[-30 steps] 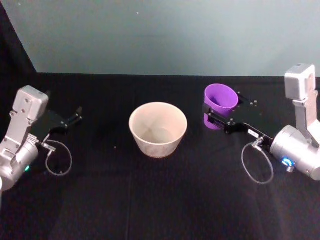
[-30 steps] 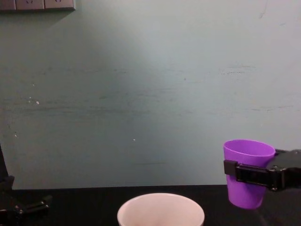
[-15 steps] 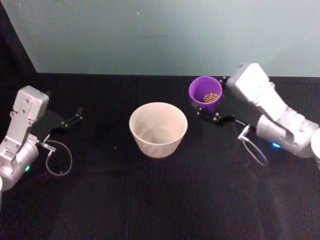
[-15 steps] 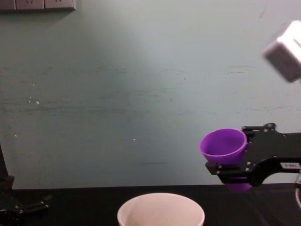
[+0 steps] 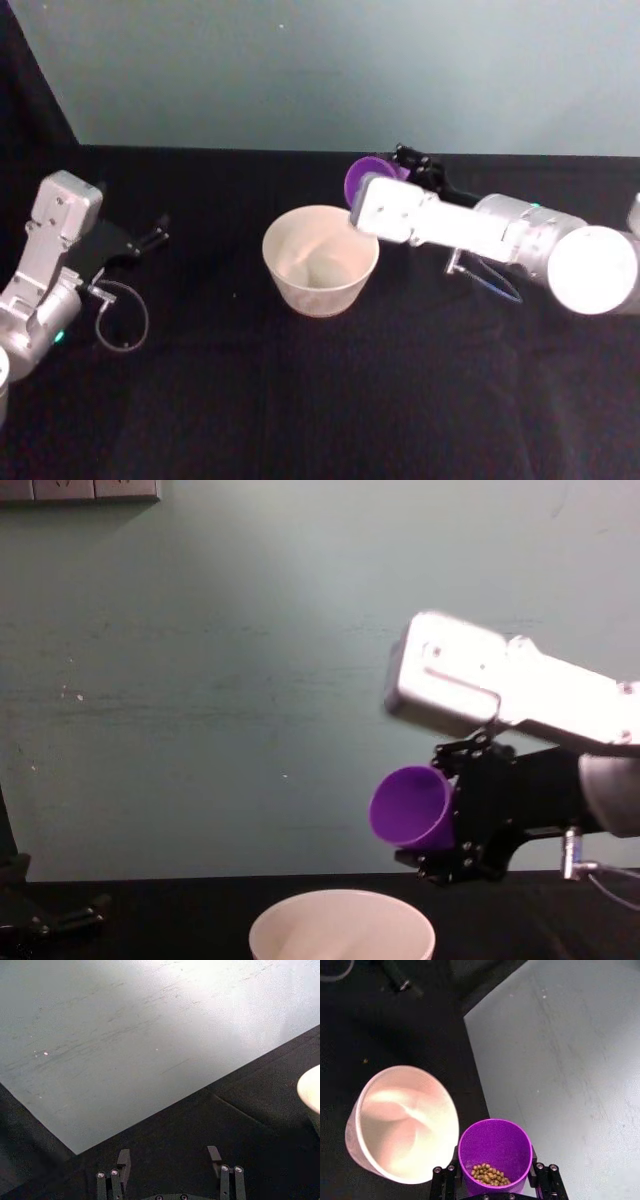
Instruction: Pick up the cup and pour the mung beans from the cup into the bowl.
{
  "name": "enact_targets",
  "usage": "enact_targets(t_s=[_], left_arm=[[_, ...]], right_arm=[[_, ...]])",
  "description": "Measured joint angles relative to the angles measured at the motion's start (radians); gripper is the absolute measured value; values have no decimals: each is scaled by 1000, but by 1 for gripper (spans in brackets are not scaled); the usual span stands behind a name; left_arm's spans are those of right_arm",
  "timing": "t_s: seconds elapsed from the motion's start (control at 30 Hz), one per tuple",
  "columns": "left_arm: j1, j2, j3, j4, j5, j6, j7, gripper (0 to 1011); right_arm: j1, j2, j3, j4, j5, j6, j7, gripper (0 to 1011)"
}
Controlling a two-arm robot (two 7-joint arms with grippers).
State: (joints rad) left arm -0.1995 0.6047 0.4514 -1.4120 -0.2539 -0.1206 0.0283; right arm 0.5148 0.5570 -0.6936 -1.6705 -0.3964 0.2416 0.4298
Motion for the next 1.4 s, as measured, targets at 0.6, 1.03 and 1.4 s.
enact_targets(t_s=[0.6, 1.03, 1.4], left_arm=[[0, 0, 0, 0, 0, 0, 0, 1000], [0, 0, 0, 0, 0, 0, 0, 1000], [0, 0, 0, 0, 0, 0, 0, 1000]], right_arm=[[79, -58, -164, 40, -336, 67, 6, 726], [82, -65, -209, 57, -462, 56, -4, 726], [90, -71, -235, 64, -554, 42, -1, 726]])
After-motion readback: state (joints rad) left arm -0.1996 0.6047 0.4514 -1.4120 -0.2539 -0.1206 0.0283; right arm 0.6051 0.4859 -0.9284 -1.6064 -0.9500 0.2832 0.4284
